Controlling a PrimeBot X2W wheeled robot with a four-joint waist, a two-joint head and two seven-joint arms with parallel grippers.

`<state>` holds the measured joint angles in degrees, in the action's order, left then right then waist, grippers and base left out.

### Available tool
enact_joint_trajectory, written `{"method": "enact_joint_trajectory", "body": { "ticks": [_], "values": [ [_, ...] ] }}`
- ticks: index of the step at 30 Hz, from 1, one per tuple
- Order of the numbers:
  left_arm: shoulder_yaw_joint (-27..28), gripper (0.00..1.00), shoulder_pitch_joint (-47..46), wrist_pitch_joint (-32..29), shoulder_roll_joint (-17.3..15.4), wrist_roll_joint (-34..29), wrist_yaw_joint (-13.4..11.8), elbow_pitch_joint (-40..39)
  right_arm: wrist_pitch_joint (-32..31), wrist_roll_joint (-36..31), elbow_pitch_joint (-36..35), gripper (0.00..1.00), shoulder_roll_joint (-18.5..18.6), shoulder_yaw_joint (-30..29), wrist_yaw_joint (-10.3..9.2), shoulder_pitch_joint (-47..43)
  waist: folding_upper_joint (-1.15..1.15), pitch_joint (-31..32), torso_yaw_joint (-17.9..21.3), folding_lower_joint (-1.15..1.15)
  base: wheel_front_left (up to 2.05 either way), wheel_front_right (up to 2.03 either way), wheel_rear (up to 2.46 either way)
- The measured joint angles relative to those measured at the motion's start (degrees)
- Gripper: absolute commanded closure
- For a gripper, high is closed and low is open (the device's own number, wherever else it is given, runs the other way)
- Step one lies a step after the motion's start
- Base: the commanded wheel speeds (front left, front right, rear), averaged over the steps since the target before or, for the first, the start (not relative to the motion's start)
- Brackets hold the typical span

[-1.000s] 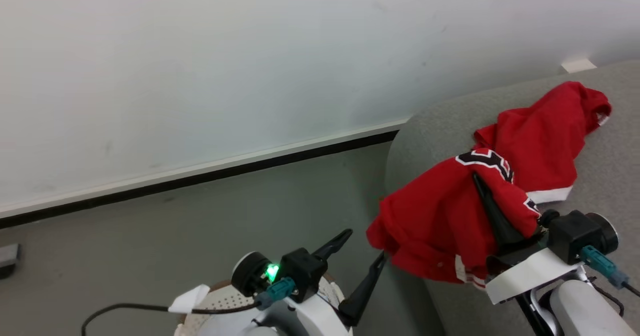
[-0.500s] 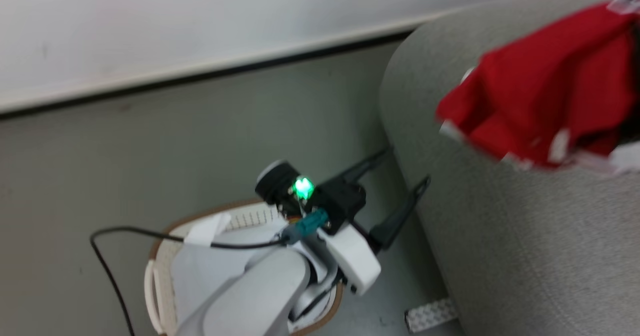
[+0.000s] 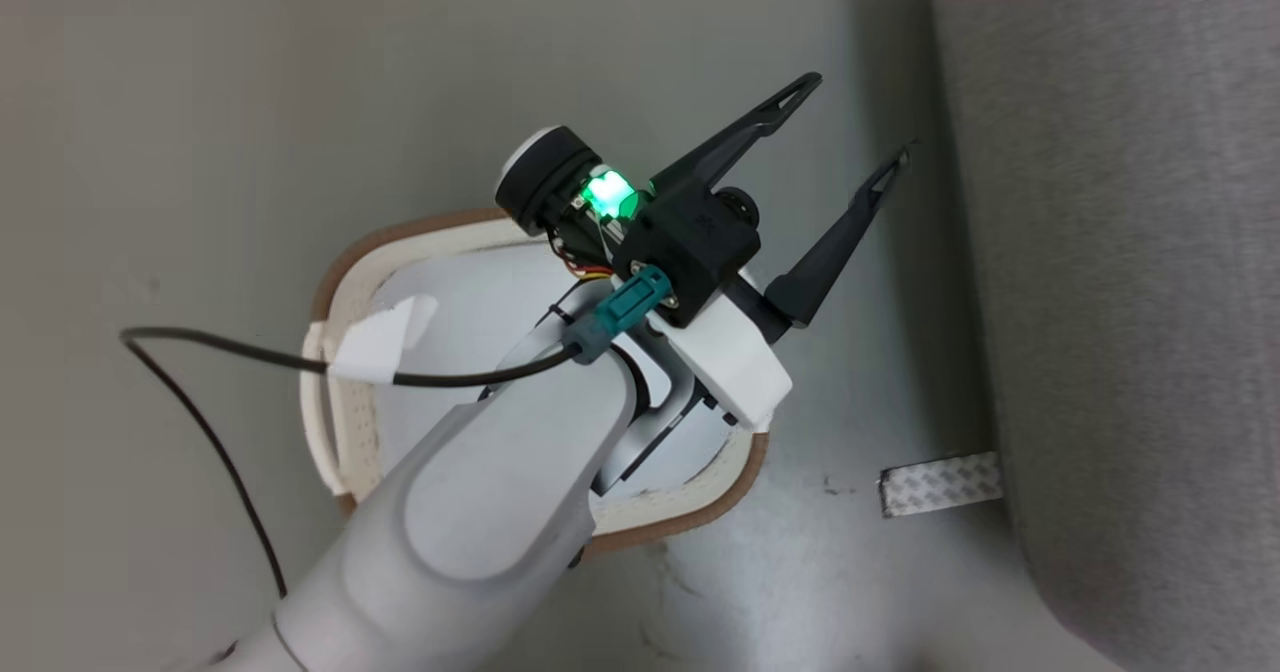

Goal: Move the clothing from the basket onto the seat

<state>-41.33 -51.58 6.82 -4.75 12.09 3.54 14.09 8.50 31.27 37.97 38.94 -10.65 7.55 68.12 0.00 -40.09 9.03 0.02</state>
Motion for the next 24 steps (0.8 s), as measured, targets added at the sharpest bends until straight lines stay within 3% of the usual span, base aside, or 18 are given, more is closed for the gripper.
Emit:
{"method": "enact_joint_trajectory", "body": {
  "ticks": [6, 7, 8, 9, 14, 17, 20, 24],
  "values": [
    [0.13, 0.00, 0.40, 1.16, -0.24, 0.21, -0.56, 1.77, 3.91, 0.08, 10.84, 1.00, -2.01, -6.78, 0.00, -1.39, 0.00, -2.74, -3.11, 0.00, 0.00, 0.00, 0.00],
    [0.44, 0.00, 1.18, 1.46, -0.93, 0.49, -0.66, 2.27, 4.77, 1.01, 14.35, 0.83, -3.49, -8.84, 0.00, -4.24, 0.00, -2.75, -3.39, 0.00, 0.00, 0.00, 0.00],
    [0.57, 0.00, 1.67, 1.75, -1.21, 0.63, -1.00, 2.44, 5.15, 1.38, 15.68, 0.51, -4.27, -9.44, 0.00, -5.97, 0.00, -2.48, -3.34, -0.01, 0.00, 0.00, 0.00],
    [0.86, 0.00, 2.06, 1.88, -1.34, 0.82, -1.24, 2.57, 5.24, 1.99, 16.49, 0.00, -5.00, -9.64, 0.00, -7.52, 0.00, -2.10, -3.20, -0.01, 0.00, 0.00, 0.00],
    [2.60, 0.00, 5.20, 3.61, -2.30, 2.91, -3.08, 2.68, 6.21, 5.04, 14.63, 0.00, -9.78, -7.23, 0.00, -15.72, 0.00, 1.01, -1.79, -0.01, 0.00, 0.00, 0.00],
    [3.28, 0.00, 6.81, 4.22, -3.24, 3.39, -3.60, 2.55, 6.28, 5.55, 12.16, 0.00, -10.61, -5.56, 0.00, -20.17, 0.00, 2.59, -1.15, -0.02, 0.00, 0.00, 0.00],
    [4.97, 0.00, 10.52, 5.45, -4.71, 4.32, -5.30, 1.79, 6.51, 6.27, 5.22, 0.00, -12.50, -4.53, 0.00, -28.35, 0.00, 6.29, -0.02, -0.02, 0.00, 0.00, 0.00],
    [6.90, 0.00, 15.86, 6.80, -5.78, 7.03, -6.42, 1.21, 6.54, 1.93, -3.03, 0.00, -15.21, -4.76, 0.00, -37.22, 0.00, 10.87, 0.77, -0.03, 0.00, 0.00, 0.00]
  ]
}}
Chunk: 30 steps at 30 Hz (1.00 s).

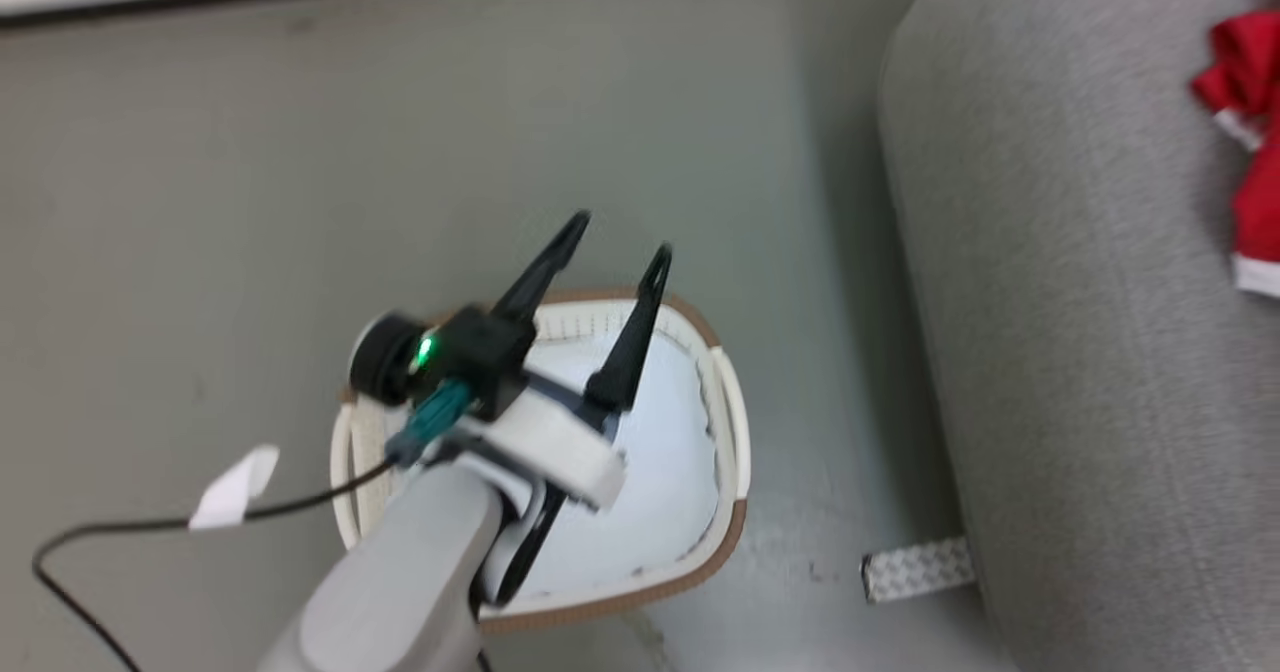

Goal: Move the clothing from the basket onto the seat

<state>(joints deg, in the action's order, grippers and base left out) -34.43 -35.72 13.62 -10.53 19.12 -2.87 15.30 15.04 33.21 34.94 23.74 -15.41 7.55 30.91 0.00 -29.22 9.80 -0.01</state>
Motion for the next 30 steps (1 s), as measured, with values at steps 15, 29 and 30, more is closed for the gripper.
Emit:
{"method": "enact_joint_trajectory", "body": {
  "ticks": [15, 29, 30],
  "values": [
    [13.13, 0.00, 22.91, 1.51, -0.24, 2.48, -4.11, -2.04, 0.01, -23.74, -22.64, 0.00, -14.78, 5.10, 0.00, -21.82, 0.00, 18.54, -3.37, -0.02, 0.00, 0.00, 0.00],
    [25.66, 0.00, 36.26, 1.51, 5.03, -3.44, 1.33, -2.60, 0.10, -30.28, -21.31, 0.00, -20.27, 11.51, 0.00, -32.68, 0.00, 29.26, -12.21, -0.01, 0.00, 0.00, 0.00],
    [26.20, 0.00, 36.51, 1.52, 5.34, -3.76, 1.87, -2.36, 0.10, -30.49, -21.00, 0.00, -20.33, 11.59, 0.00, -32.99, 0.00, 29.70, -12.58, -0.01, 0.00, 0.00, 0.00]
  ]
}}
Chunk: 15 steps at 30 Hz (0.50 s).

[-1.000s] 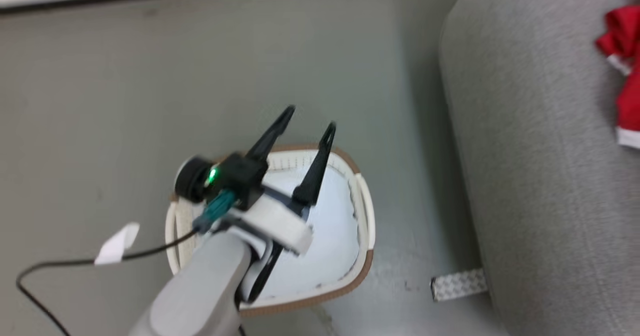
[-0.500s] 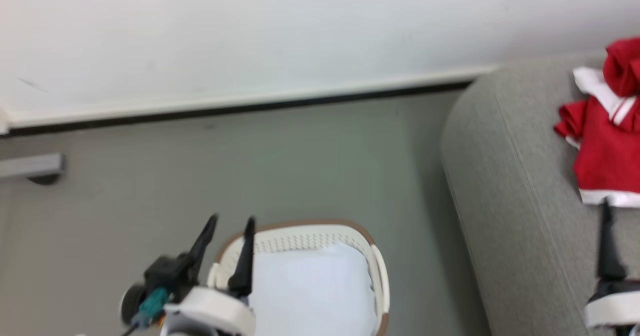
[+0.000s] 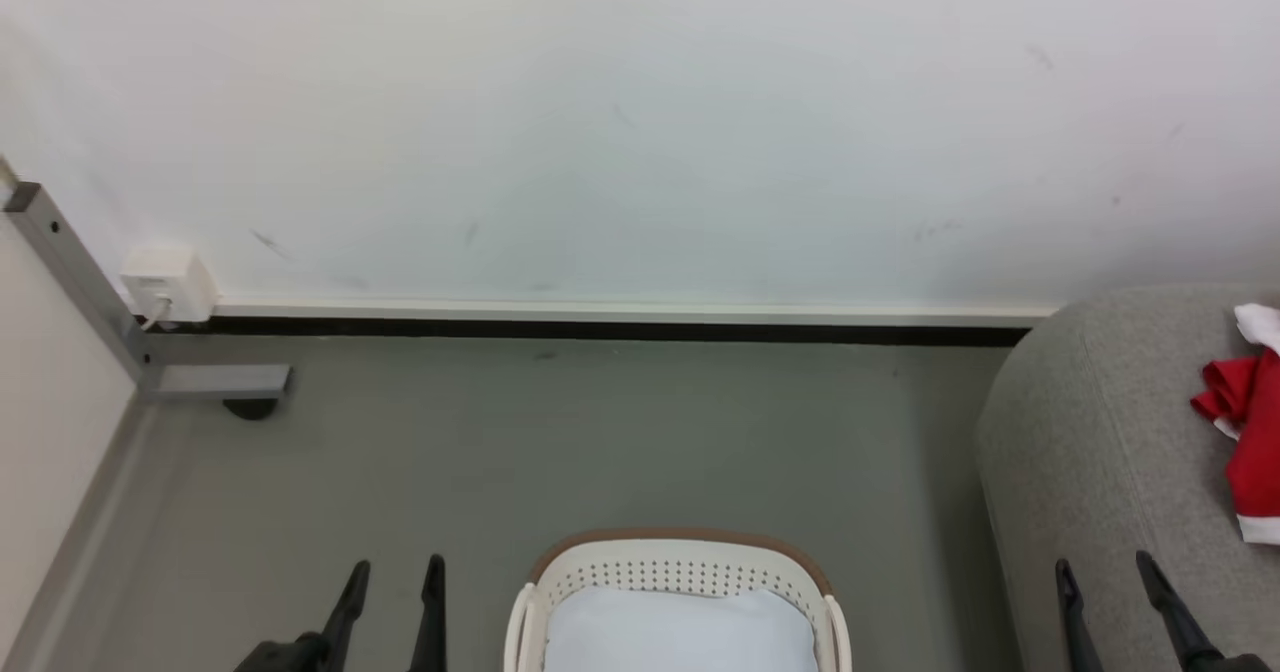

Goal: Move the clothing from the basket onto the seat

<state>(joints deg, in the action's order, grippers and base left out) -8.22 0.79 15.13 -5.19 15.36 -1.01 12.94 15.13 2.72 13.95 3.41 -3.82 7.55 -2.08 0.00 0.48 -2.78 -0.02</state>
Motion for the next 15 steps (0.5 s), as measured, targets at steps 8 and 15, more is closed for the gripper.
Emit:
{"method": "enact_joint_trajectory", "body": {
  "ticks": [8, 15],
  "values": [
    [2.26, 1.00, 0.74, -0.01, 1.19, -1.07, 2.49, 1.62, -0.01, -0.11, 1.81, 1.00, -0.55, 0.02, 0.01, -0.95, 0.00, 1.45, -1.04, 0.01, 0.00, 0.00, 0.00],
    [2.11, 1.00, 2.07, -0.65, 1.52, 0.22, 2.50, 4.63, -0.71, 1.15, 4.79, 1.00, -1.49, -0.07, 0.01, -1.79, 0.00, 1.44, -1.02, 0.01, 0.00, 0.00, 0.00]
  ]
}}
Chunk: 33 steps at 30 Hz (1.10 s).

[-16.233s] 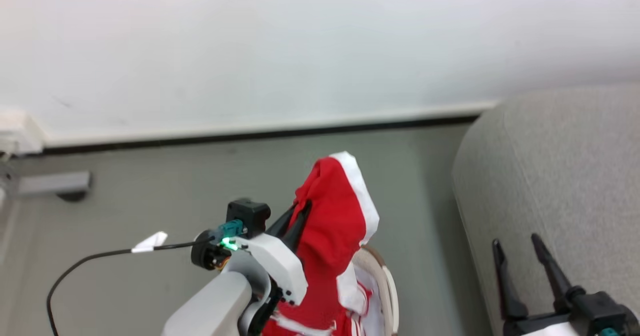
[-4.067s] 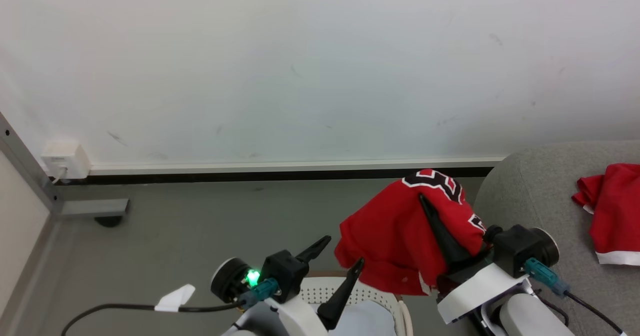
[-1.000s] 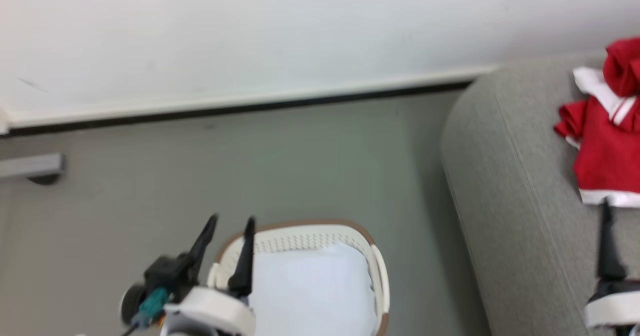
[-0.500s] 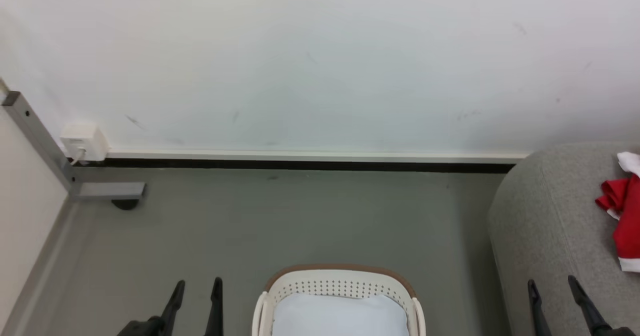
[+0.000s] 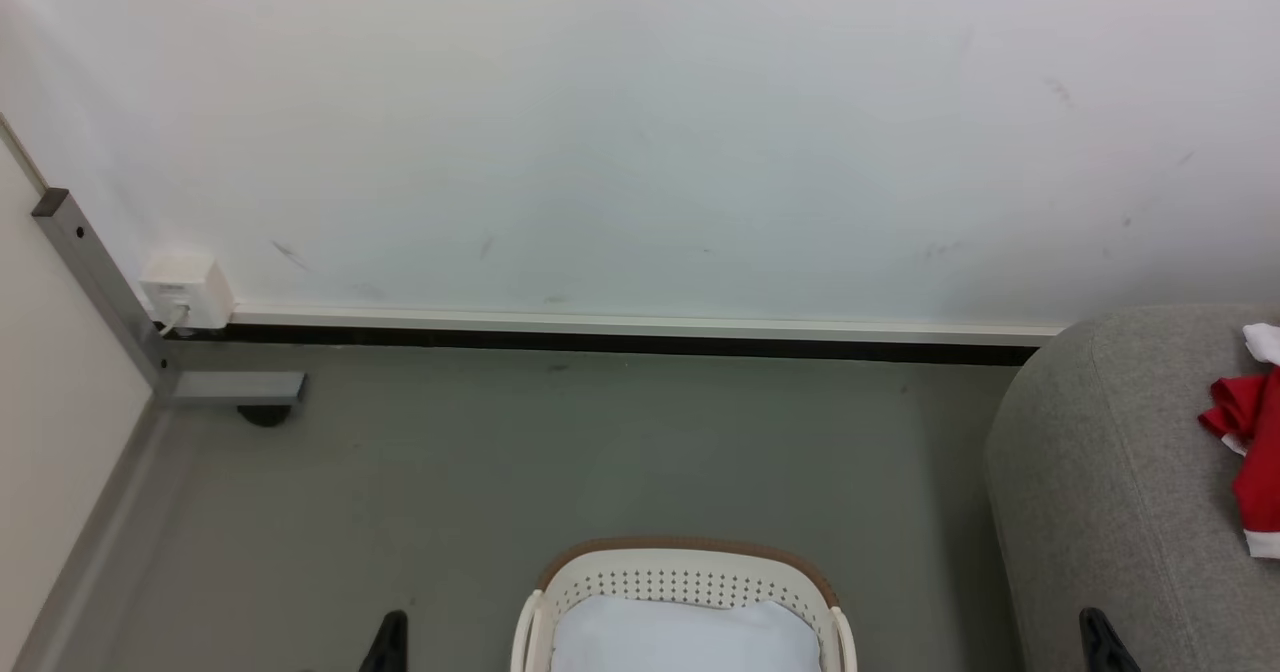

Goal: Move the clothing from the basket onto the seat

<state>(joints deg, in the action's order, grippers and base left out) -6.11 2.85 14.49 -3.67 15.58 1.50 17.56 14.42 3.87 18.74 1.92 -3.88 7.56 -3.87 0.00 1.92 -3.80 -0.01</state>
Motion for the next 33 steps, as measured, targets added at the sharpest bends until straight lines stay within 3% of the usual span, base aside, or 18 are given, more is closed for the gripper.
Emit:
{"method": "enact_joint_trajectory", "body": {
  "ticks": [33],
  "values": [
    [4.88, 1.00, -2.88, -8.11, 0.40, 29.64, 2.20, -1.20, -8.10, 34.70, -1.75, 1.00, 0.13, -0.86, -0.01, 2.93, 0.00, -0.56, 1.03, 0.01, 0.00, 0.00, 0.00]
  ]
}}
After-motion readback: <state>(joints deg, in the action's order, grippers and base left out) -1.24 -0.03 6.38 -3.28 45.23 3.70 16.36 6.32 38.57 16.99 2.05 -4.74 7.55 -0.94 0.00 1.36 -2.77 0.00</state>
